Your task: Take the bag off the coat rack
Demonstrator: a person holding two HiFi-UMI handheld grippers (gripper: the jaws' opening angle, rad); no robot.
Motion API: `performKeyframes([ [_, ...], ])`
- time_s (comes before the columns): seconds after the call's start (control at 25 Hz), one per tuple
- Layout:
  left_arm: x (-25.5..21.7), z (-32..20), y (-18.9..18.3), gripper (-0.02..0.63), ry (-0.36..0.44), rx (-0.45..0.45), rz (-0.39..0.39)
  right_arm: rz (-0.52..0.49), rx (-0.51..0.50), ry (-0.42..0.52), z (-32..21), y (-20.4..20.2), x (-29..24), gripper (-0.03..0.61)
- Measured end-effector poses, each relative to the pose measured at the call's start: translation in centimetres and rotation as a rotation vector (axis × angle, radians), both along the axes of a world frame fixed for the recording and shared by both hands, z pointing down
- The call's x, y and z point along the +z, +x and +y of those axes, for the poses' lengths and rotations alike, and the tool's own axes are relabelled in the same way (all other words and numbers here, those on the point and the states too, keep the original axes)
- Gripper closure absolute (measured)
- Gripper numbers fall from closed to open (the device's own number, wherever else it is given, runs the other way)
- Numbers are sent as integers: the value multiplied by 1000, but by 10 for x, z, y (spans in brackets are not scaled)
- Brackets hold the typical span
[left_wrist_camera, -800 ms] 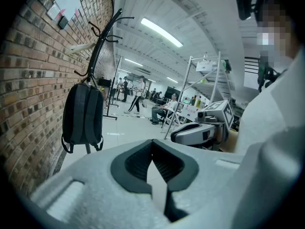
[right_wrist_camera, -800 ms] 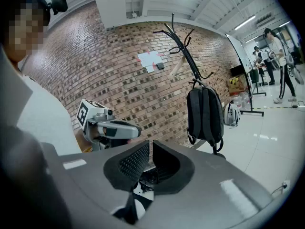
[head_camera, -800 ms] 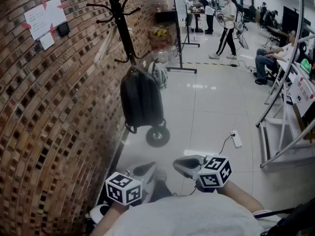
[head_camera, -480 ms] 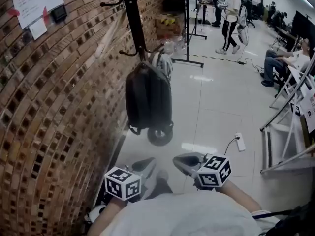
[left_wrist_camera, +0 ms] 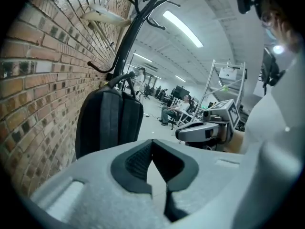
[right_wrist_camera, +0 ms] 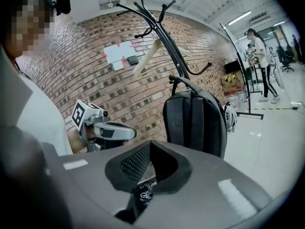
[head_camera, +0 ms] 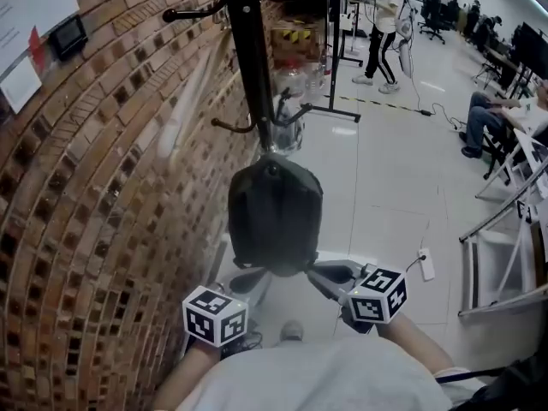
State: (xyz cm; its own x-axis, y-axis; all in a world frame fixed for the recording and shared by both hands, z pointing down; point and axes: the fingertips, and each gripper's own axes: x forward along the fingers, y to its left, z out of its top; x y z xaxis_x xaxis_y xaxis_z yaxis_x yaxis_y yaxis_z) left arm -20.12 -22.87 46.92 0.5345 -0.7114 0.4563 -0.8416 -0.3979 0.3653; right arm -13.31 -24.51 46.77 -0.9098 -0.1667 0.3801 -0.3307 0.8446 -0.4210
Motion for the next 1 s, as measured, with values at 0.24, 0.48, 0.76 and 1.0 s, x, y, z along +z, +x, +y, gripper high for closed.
performKeyframes([
  [0.24, 10, -51, -58, 545, 0, -69, 37, 17, 43, -5, -53, -14, 13, 459],
  [0.48, 9, -91, -98, 302, 60, -53, -38, 57, 137, 108, -113, -4, 15, 280],
  [0.76, 30, -134, -107, 82, 39, 74, -92, 84, 157, 147, -169, -10, 31, 127],
  [1.0, 53, -159, -101, 71, -5, 155, -99, 121, 90, 127, -189, -32, 52, 94],
])
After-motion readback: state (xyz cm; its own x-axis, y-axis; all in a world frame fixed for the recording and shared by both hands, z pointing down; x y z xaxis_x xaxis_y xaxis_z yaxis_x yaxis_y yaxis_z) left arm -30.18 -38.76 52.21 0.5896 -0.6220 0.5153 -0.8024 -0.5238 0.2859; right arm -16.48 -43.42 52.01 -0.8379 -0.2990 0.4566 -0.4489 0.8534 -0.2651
